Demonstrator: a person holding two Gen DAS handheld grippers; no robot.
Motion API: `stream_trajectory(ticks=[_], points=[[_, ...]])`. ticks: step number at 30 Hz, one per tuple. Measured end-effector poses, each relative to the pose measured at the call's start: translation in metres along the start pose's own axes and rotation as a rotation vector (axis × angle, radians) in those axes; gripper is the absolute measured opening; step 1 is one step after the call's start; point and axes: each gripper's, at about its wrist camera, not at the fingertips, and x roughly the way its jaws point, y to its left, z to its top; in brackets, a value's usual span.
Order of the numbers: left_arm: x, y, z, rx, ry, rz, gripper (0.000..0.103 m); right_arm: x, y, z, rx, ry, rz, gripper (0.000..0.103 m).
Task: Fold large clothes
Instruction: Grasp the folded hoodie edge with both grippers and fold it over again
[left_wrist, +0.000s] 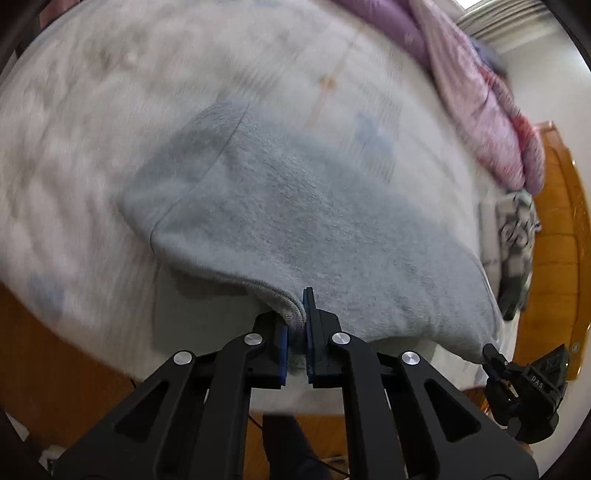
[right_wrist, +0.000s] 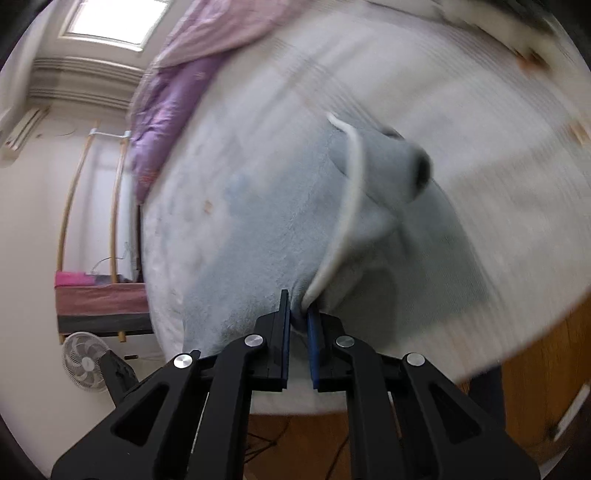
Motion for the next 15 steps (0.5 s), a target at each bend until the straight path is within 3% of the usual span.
stream_trajectory(ticks=[3, 11, 15], points=[[0.014, 0.016, -0.025, -0.02, 0.029, 0.022, 0.006, 0.008, -0.031, -0.022, 0.1, 0.04, -0.01, 0.008], [0.057, 0.035, -0.053, -0.02, 0.048, 0.084, 0.007, 0.047, -0.071, -0.038, 0.048, 0.045, -0.178, 0.008], [0.069, 0.045, -0.052, -0.052, 0.045, 0.087, 0.013, 0.07, -0.08, -0.036, 0.038, 0.054, -0.224, 0.013]])
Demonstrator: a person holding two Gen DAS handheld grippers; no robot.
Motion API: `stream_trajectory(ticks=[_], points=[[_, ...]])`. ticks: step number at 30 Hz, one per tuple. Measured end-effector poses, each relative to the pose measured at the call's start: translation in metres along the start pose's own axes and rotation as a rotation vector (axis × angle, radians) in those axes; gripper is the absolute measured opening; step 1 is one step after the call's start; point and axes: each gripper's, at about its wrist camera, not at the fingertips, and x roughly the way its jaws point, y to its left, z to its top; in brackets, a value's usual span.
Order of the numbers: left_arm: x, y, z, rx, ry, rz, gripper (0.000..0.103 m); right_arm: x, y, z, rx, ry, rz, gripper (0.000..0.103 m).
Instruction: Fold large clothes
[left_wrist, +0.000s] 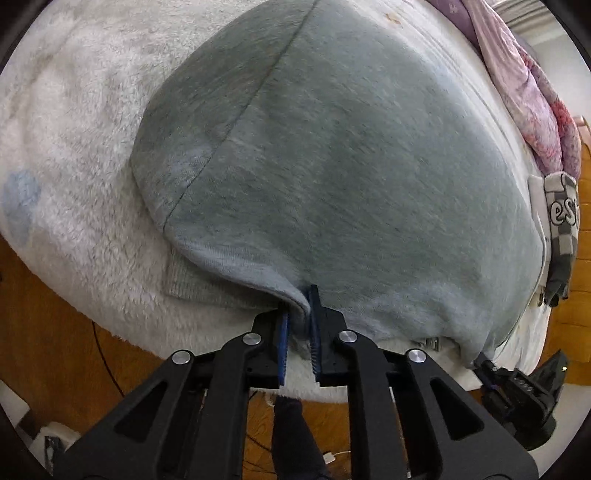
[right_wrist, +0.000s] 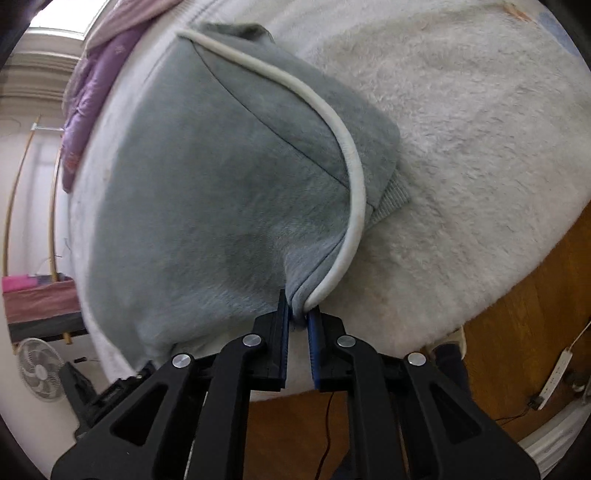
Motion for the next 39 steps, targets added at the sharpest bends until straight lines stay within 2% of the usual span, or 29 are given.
stream_trajectory(ticks=[3, 4, 5, 7, 8, 9, 12, 13, 14, 15, 16, 19, 20, 23, 25, 27, 29, 30, 34, 36, 39], points=[[-0.006, 0.004, 0.003, -0.011, -0.008, -0.027, 0.024, 0.003, 0.005, 0.006, -0.009, 0.011, -0.028, 0.024], [-0.01, 0.007, 0.003, -0.022, -0.007, -0.04, 0.037, 0.001, 0.009, 0.007, -0.016, 0.024, -0.037, 0.029], [-0.016, 0.011, 0.002, -0.036, -0.007, -0.059, 0.055, -0.003, 0.013, 0.007, -0.023, 0.029, -0.052, 0.032], [-0.028, 0.018, 0.0, -0.059, -0.029, -0.081, 0.068, -0.023, 0.02, 0.008, -0.05, 0.017, -0.063, 0.042], [-0.038, 0.025, -0.003, -0.069, -0.047, -0.088, 0.07, -0.03, 0.022, 0.008, -0.058, 0.011, -0.074, 0.044], [-0.043, 0.029, -0.004, -0.077, -0.053, -0.091, 0.07, -0.044, 0.028, 0.007, -0.071, 0.004, -0.106, 0.046], [-0.058, 0.055, -0.003, -0.156, -0.09, -0.106, 0.071, -0.069, 0.044, 0.004, -0.12, -0.016, -0.125, 0.046], [-0.061, 0.061, -0.001, -0.18, -0.099, -0.115, 0.071, -0.073, 0.05, 0.002, -0.155, -0.029, -0.117, 0.043], [-0.061, 0.068, 0.001, -0.215, -0.107, -0.113, 0.071, -0.078, 0.072, 0.001, -0.238, -0.054, -0.086, 0.039], [-0.06, 0.073, 0.002, -0.235, -0.111, -0.115, 0.071, -0.078, 0.086, 0.001, -0.285, -0.065, -0.061, 0.029], [-0.058, 0.072, 0.004, -0.242, -0.112, -0.117, 0.071, -0.075, 0.108, 0.001, -0.355, -0.077, -0.024, 0.02], [-0.045, 0.069, 0.007, -0.262, -0.086, -0.139, 0.071, -0.053, 0.161, 0.003, -0.522, -0.105, 0.017, 0.005], [-0.042, 0.067, 0.008, -0.263, -0.082, -0.15, 0.071, -0.041, 0.181, 0.003, -0.566, -0.109, 0.036, 0.004], [-0.039, 0.055, 0.005, -0.229, -0.076, -0.168, 0.071, -0.011, 0.22, 0.007, -0.653, -0.139, 0.015, 0.004], [-0.034, 0.053, 0.004, -0.217, -0.079, -0.146, 0.071, 0.008, 0.228, 0.014, -0.665, -0.142, -0.005, 0.004], [-0.023, 0.063, 0.001, -0.261, -0.063, -0.159, 0.071, 0.038, 0.233, 0.025, -0.669, -0.103, -0.053, 0.004], [-0.019, 0.077, -0.002, -0.326, -0.07, -0.226, 0.071, 0.066, 0.214, 0.03, -0.658, -0.036, -0.081, 0.002], [-0.019, 0.08, -0.002, -0.342, -0.07, -0.247, 0.071, 0.074, 0.204, 0.032, -0.637, -0.032, -0.058, 0.001], [-0.022, 0.081, -0.005, -0.31, -0.072, -0.242, 0.071, 0.057, 0.192, 0.02, -0.563, -0.01, -0.02, 0.0], [-0.023, 0.078, -0.007, -0.289, -0.081, -0.224, 0.071, 0.051, 0.183, -0.001, -0.544, 0.036, -0.005, 0.0], [-0.02, 0.069, -0.006, -0.294, -0.094, -0.208, 0.07, 0.058, 0.163, -0.027, -0.543, 0.073, -0.036, 0.0]])
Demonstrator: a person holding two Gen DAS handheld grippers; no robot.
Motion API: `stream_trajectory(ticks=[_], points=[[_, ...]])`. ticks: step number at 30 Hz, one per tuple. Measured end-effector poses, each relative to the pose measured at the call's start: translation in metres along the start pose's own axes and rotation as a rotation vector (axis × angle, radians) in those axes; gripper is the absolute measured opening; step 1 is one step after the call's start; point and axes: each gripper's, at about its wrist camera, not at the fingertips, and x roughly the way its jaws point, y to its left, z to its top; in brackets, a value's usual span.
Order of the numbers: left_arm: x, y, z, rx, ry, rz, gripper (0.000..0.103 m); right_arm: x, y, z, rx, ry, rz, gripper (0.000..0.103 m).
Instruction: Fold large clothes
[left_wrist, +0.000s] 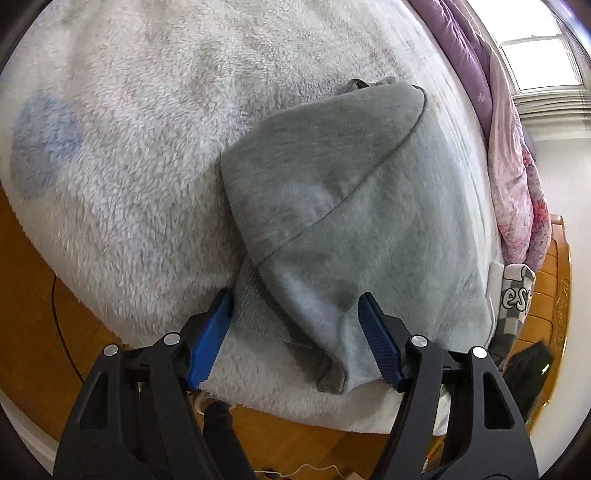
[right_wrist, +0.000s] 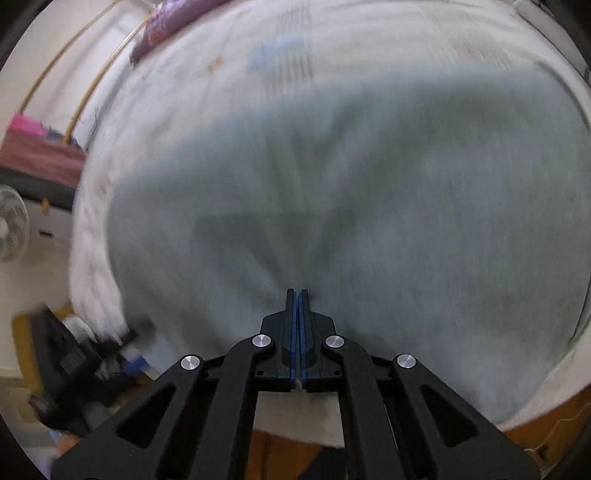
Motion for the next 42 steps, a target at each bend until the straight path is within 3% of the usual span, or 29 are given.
stream_trajectory(ticks=[3, 6, 7, 12, 14, 17, 18, 19, 21, 27, 32, 36, 39, 41, 42], points=[[0.008, -0.011, -0.003, 0.008, -0.005, 0.024, 0.064, 0.008, -0.006, -0.004, 0.017, -0.005, 0.018, 0.0], [0.007, -0.008, -0.002, 0.021, -0.003, 0.048, 0.036, 0.009, -0.001, -0.001, -0.011, -0.006, 0.001, 0.0], [0.005, -0.004, -0.001, 0.015, 0.002, 0.031, 0.016, 0.008, -0.001, -0.001, -0.017, -0.007, 0.008, 0.0], [-0.009, -0.02, 0.001, 0.045, -0.007, 0.027, 0.01, -0.005, 0.006, -0.006, -0.11, -0.028, 0.0, 0.004], [-0.027, -0.036, 0.002, 0.065, -0.031, -0.011, 0.01, -0.016, 0.017, -0.007, -0.167, -0.05, 0.003, 0.01], [-0.05, -0.064, 0.001, 0.105, -0.052, -0.049, 0.009, -0.036, 0.031, -0.011, -0.23, -0.094, 0.105, 0.022], [-0.055, -0.073, 0.0, 0.123, -0.056, -0.052, 0.009, -0.043, 0.038, -0.014, -0.252, -0.112, 0.142, 0.031], [-0.058, -0.082, 0.0, 0.135, -0.057, -0.062, 0.009, -0.048, 0.043, -0.015, -0.271, -0.121, 0.168, 0.052], [-0.062, -0.098, -0.002, 0.152, -0.059, -0.079, 0.009, -0.059, 0.059, -0.02, -0.344, -0.149, 0.208, 0.067], [-0.07, -0.126, 0.0, 0.181, -0.052, -0.109, 0.009, -0.057, 0.094, -0.025, -0.511, -0.155, 0.248, 0.067], [-0.074, -0.144, -0.007, 0.239, -0.053, -0.111, 0.009, -0.041, 0.103, -0.015, -0.448, -0.202, 0.223, 0.064], [-0.072, -0.161, -0.012, 0.284, -0.074, -0.079, 0.01, -0.042, 0.1, 0.003, -0.38, -0.219, 0.243, 0.014], [-0.08, -0.18, -0.017, 0.302, -0.093, -0.144, 0.024, -0.044, 0.08, 0.016, -0.228, -0.189, 0.305, 0.01], [-0.093, -0.196, -0.024, 0.361, -0.126, -0.203, 0.052, -0.053, 0.051, 0.023, -0.055, -0.199, 0.394, 0.009], [-0.099, -0.203, -0.027, 0.396, -0.146, -0.218, 0.054, -0.059, 0.04, 0.024, -0.003, -0.21, 0.416, 0.009]])
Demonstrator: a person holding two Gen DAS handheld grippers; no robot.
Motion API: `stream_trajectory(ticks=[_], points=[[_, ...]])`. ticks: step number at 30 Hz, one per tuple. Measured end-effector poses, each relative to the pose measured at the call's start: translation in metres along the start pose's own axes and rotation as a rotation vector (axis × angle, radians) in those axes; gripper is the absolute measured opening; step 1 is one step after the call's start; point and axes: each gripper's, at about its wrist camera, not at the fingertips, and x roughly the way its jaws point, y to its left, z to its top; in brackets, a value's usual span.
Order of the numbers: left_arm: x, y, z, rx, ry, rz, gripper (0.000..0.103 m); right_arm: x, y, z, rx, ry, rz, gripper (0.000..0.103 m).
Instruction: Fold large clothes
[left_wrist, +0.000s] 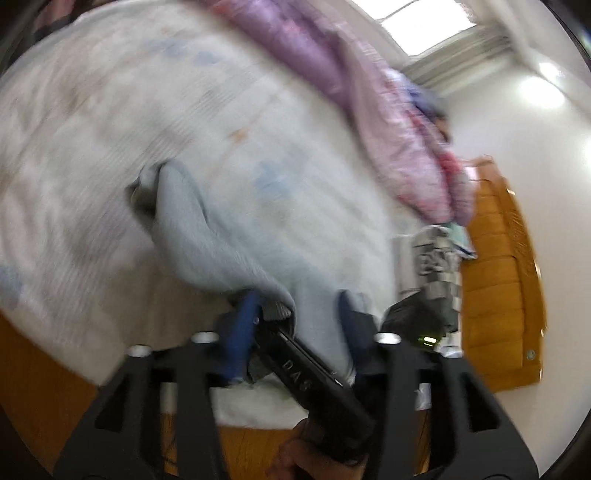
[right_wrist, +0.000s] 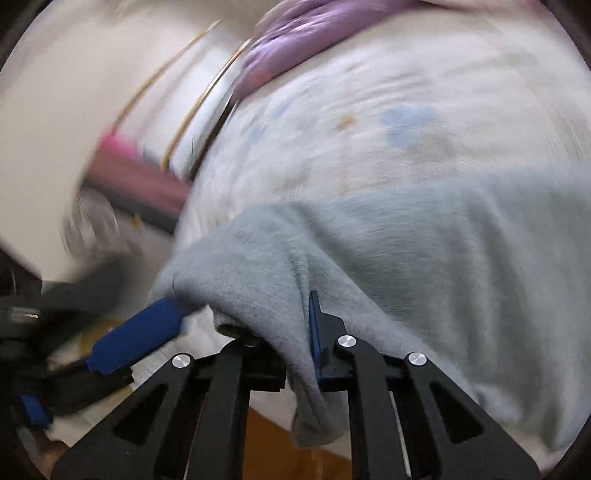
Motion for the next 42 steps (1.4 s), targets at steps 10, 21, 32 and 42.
stream_trajectory(ticks=[10, 21, 32, 42], points=[[0.051, -0.012, -0.004, 0.095, 0.074, 0.227, 0.06, -0.119, -0.111, -0.016, 0.537, -0.322, 0.191, 0.009], [0.166, -0.03, -0.051, 0.17, 0.319, 0.279, 0.074, -0.131, -0.227, -0.064, 0.93, -0.303, 0.061, 0.017], [0.155, -0.012, -0.065, 0.045, 0.309, 0.163, 0.084, -0.162, -0.211, -0.029, 0.629, -0.149, -0.134, 0.077], [0.202, 0.011, -0.101, -0.036, 0.417, 0.109, 0.097, -0.119, -0.256, -0.016, 0.632, -0.068, -0.052, 0.085]])
